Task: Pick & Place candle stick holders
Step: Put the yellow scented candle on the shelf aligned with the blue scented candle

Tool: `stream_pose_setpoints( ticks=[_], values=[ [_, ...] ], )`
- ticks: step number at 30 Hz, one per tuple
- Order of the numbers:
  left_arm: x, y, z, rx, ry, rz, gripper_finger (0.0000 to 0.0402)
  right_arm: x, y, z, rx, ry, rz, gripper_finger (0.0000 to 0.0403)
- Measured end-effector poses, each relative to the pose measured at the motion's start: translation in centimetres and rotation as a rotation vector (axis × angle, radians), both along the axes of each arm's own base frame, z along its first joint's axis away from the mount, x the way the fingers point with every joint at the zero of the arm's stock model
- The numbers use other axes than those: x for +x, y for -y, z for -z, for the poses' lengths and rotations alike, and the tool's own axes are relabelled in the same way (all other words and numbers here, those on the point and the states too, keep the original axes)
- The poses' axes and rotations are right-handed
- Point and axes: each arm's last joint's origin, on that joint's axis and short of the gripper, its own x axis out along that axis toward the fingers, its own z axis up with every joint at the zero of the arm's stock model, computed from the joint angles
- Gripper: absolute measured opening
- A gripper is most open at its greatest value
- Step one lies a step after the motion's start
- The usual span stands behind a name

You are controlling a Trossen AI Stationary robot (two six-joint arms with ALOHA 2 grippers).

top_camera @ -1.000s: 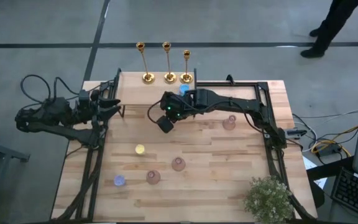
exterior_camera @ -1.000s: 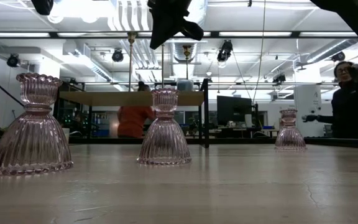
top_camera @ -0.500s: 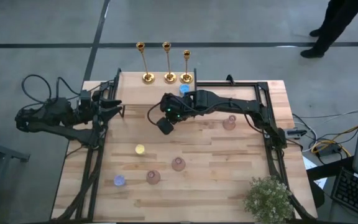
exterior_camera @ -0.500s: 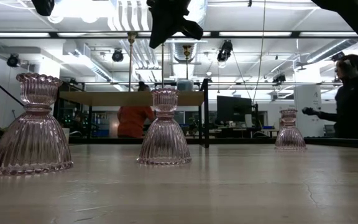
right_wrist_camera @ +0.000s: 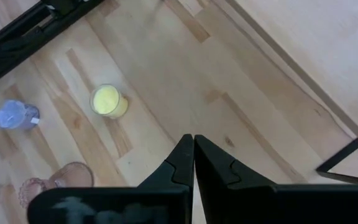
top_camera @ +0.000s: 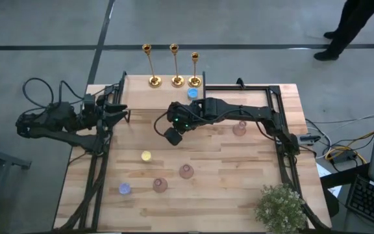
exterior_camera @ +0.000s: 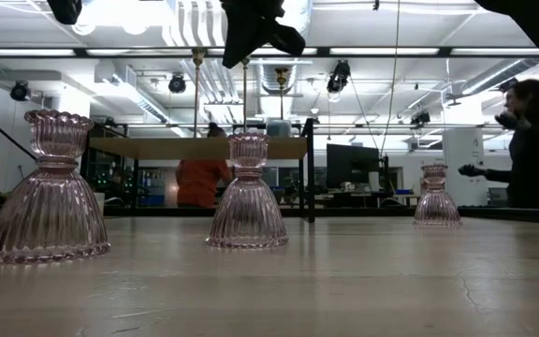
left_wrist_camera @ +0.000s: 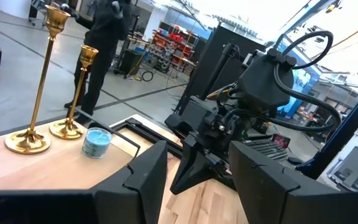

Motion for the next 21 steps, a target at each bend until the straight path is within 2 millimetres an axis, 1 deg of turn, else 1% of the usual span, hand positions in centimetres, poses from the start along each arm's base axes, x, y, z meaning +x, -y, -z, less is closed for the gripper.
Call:
stream_pose_setpoints(
  ticks=[4,11,21],
  values=[
    [0.0,0.0,0.0,-0.014,0.004,0.000,0.0177,0.0,-0.1,0.0,-0.001,-0.001,-0.003,0.0008],
    [0.0,0.0,0.0,-0.025,0.007,0.001,0.0177,0.0,-1.0,0.1,-0.001,-0.007,-0.024,0.0008],
    [0.2,0.0,0.1,-0.027,0.000,0.001,0.0177,-0.9,-1.5,0.6,-0.003,-0.109,-0.035,0.0008]
  ],
)
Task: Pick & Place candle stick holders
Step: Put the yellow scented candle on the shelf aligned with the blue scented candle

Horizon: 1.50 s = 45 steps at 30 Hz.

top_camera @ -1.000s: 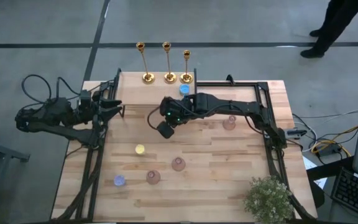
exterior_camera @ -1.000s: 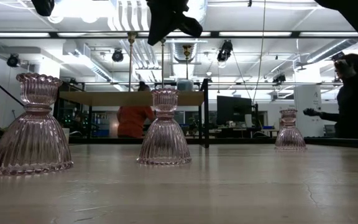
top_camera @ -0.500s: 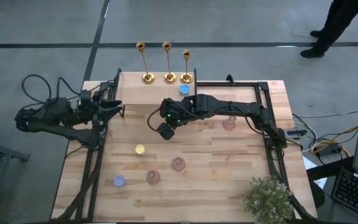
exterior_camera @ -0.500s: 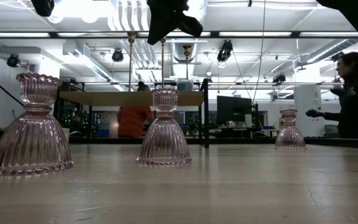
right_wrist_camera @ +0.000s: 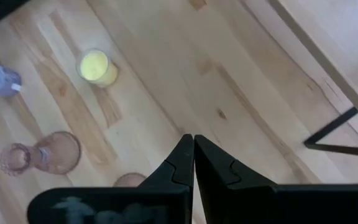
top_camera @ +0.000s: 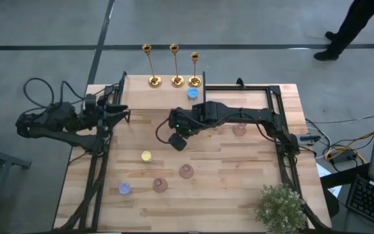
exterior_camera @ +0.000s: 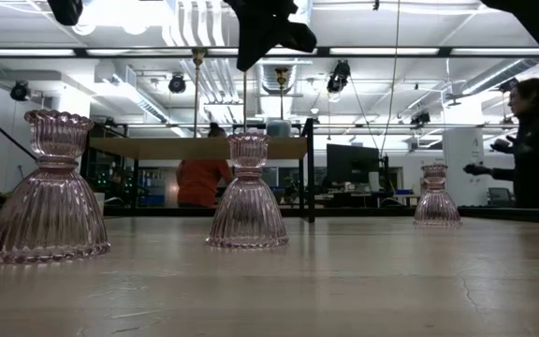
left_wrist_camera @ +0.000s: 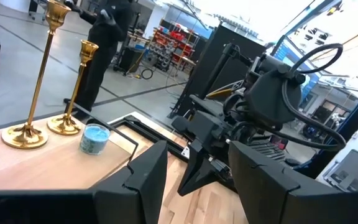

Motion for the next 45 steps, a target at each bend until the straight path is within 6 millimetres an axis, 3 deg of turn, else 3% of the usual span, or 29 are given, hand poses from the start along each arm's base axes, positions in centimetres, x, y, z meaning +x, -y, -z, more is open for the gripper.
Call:
stream_pose_setpoints(
  ticks=[12,20,29,36,45],
  values=[
    [0.6,0.1,0.2,-0.018,-0.016,0.014,0.0177,-1.0,-3.6,0.3,-0.009,-0.090,-0.096,0.0008],
    [0.9,0.5,0.9,-0.084,-0.075,0.111,0.0177,-1.2,-4.0,0.5,-0.015,-0.119,-0.111,0.0008],
    [3.1,1.4,5.3,-0.273,-0.543,0.242,0.0177,-1.2,-4.2,-0.8,-0.021,-0.026,-0.136,0.0008],
    [5.3,2.2,7.9,-0.128,-0.828,0.419,0.0177,-1.4,-3.5,-3.4,-0.046,0.141,-0.112,0.0008],
    [7.5,2.6,9.8,-0.013,-0.978,0.464,0.0177,-2.5,-3.3,-5.9,-0.096,0.251,-0.070,0.0008]
  ],
)
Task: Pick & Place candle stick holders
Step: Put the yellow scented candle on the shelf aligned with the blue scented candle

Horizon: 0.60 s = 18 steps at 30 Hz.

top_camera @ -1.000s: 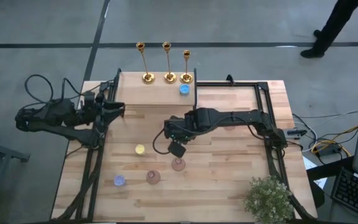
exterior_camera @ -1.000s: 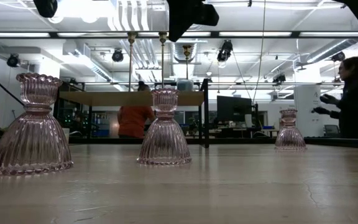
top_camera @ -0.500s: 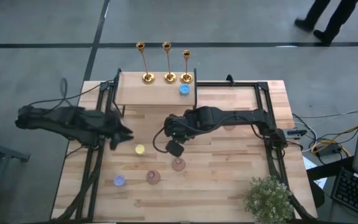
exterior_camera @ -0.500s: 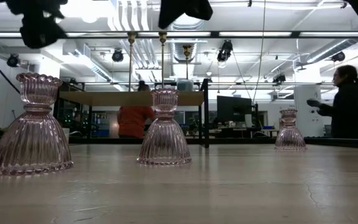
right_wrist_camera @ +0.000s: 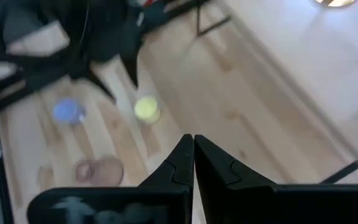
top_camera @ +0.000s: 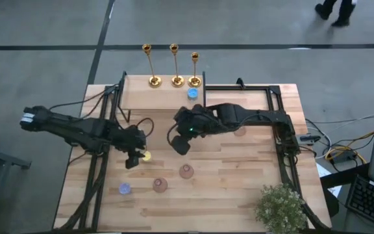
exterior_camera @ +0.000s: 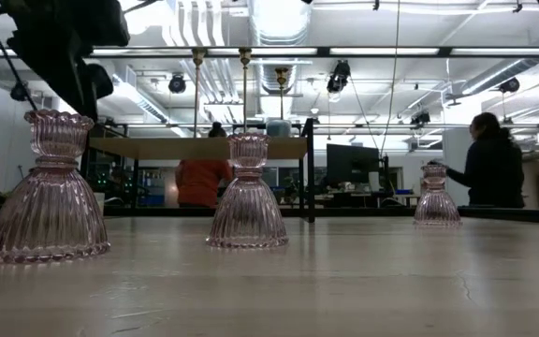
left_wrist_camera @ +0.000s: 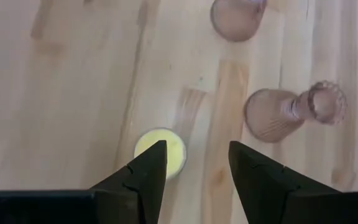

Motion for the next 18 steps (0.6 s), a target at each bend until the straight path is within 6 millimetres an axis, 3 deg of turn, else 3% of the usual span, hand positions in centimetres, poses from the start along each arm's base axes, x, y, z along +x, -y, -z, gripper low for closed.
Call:
stream_pose_setpoints(
  ticks=[10,18],
  values=[
    [1.4,1.0,4.4,0.037,-0.225,0.157,0.0177,-0.6,0.4,-1.6,-0.091,0.086,0.085,0.0008],
    [2.4,1.3,6.2,0.101,-0.296,0.255,0.0177,-0.6,0.4,-1.6,-0.101,0.083,0.080,0.0008]
  ],
)
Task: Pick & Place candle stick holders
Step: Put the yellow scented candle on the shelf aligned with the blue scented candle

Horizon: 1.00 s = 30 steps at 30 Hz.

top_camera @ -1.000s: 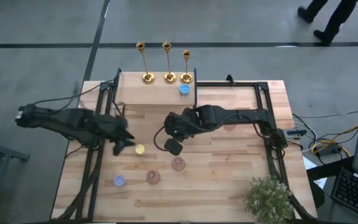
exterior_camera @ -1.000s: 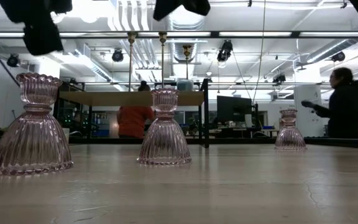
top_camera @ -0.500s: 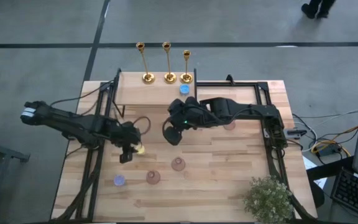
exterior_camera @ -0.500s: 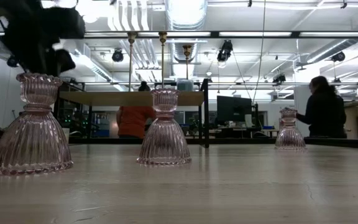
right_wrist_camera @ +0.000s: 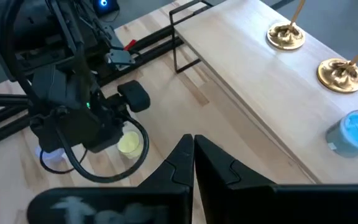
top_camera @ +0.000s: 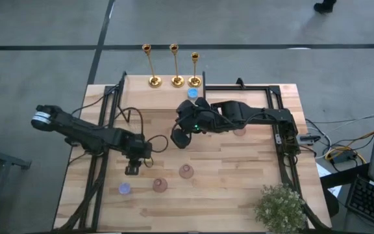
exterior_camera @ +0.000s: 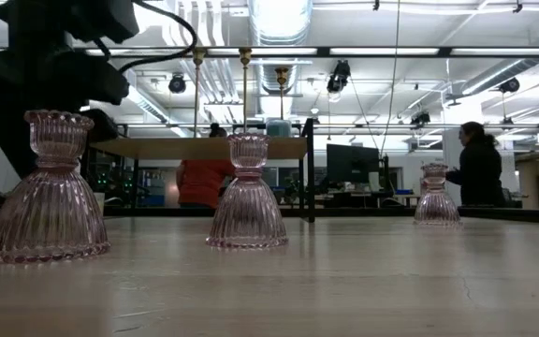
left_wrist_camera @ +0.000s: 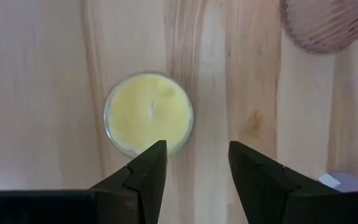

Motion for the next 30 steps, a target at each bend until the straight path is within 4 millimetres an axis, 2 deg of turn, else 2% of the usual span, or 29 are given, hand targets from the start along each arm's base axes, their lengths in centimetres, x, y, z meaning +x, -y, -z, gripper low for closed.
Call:
stream_pose_setpoints(
  ticks=[13,17,26,30],
  values=[
    [0.93,0.14,0.94,0.049,0.004,0.091,0.0168,0.03,0.00,0.05,-0.007,-0.004,-0.007,0.0008],
    [0.96,0.15,0.93,0.054,0.009,0.099,0.0134,0.04,-0.01,0.06,-0.007,-0.004,-0.007,0.0008],
    [1.03,0.17,0.99,0.060,0.013,0.126,0.0032,0.04,0.00,0.06,-0.010,-0.004,-0.004,0.0008],
    [1.05,0.18,1.00,0.063,0.016,0.140,0.0007,0.05,0.06,0.07,-0.025,-0.004,0.010,0.0008]
  ],
)
